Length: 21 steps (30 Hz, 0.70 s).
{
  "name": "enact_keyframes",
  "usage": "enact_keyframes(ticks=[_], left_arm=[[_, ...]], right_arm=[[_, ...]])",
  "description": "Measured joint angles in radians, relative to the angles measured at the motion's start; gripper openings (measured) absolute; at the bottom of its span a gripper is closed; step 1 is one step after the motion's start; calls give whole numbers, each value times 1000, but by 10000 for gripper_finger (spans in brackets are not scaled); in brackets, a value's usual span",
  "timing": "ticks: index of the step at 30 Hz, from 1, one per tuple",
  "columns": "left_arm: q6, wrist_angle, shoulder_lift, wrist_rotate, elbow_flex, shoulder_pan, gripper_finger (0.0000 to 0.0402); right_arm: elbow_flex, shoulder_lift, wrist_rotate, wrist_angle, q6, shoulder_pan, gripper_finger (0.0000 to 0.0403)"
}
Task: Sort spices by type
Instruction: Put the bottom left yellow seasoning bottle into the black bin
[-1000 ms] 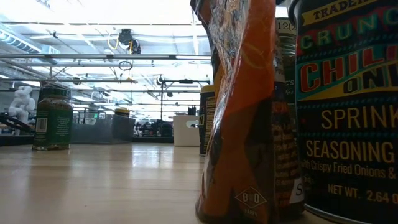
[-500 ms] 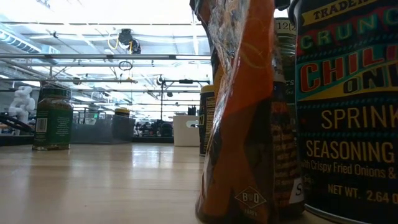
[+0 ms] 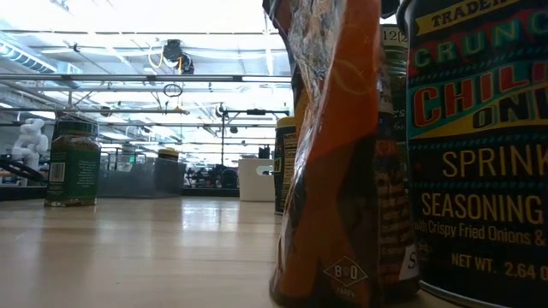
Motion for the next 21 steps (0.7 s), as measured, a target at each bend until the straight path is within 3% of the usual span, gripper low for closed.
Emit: enact_keyframes(ticks=[9, 21], left_arm=[[11, 100, 0, -25, -52, -5, 301], [31, 85, 0, -55, -60, -5, 301]], right_arm=[[0, 0, 0, 0, -31, -13, 219], [0, 0, 0, 1, -32, -44, 219]])
